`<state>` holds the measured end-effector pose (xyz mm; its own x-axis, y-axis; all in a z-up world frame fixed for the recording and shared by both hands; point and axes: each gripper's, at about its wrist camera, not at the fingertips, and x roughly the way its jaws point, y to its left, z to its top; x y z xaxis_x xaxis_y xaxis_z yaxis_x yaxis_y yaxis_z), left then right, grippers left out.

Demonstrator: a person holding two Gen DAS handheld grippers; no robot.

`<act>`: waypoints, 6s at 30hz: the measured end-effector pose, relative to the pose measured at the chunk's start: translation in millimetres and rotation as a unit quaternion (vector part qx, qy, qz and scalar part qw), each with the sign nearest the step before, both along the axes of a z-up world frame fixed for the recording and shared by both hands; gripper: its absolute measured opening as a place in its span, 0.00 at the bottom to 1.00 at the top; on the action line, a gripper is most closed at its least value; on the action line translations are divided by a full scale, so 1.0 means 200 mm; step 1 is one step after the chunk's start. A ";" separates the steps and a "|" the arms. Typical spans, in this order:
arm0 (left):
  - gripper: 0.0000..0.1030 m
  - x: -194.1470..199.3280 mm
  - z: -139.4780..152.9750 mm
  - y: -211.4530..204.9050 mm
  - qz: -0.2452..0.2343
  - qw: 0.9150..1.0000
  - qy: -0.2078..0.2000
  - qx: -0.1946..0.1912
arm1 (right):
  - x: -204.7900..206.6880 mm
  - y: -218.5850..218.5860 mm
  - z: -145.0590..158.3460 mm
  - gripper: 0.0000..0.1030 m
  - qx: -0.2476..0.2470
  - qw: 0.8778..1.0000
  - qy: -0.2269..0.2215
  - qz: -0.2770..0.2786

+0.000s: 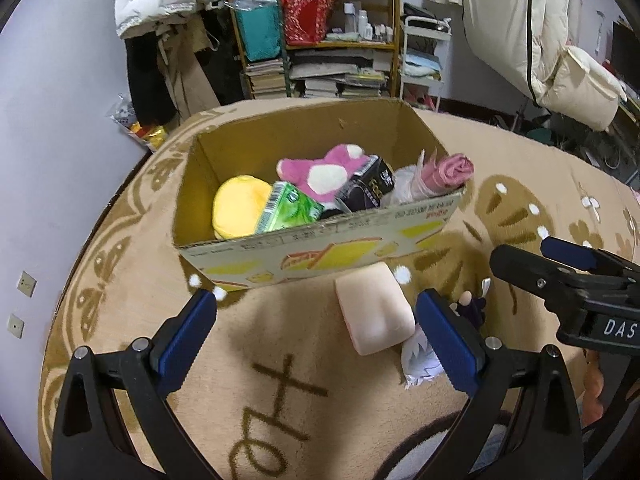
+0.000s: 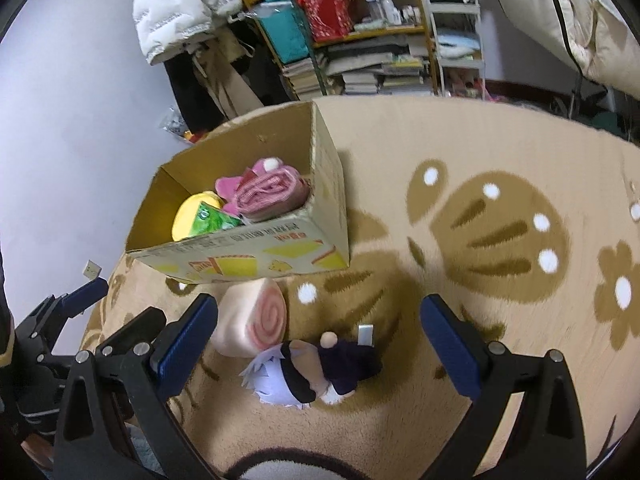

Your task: Organize soft objects

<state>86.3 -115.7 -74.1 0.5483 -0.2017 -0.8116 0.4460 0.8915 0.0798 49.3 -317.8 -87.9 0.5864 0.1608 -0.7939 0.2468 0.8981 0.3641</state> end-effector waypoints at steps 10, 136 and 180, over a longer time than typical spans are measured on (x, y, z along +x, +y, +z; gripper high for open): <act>0.96 0.03 -0.11 -0.09 -0.022 0.999 0.027 0.010 | 0.05 -0.03 -0.13 1.00 0.021 0.999 0.037 -0.008; 0.34 0.24 0.18 0.10 0.061 0.987 -0.150 -0.022 | 0.49 0.18 0.26 0.50 -0.085 0.978 -0.174 0.075; 0.98 -0.26 0.45 0.38 0.109 0.972 -0.205 -0.023 | -0.10 0.18 0.61 1.00 -0.096 0.970 -0.219 0.053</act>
<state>34.7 -40.3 15.0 0.8580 -0.0755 -0.5080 0.1849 0.9682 0.1684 30.0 -280.9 34.6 0.8619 0.1133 -0.4943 0.0082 0.9715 0.2368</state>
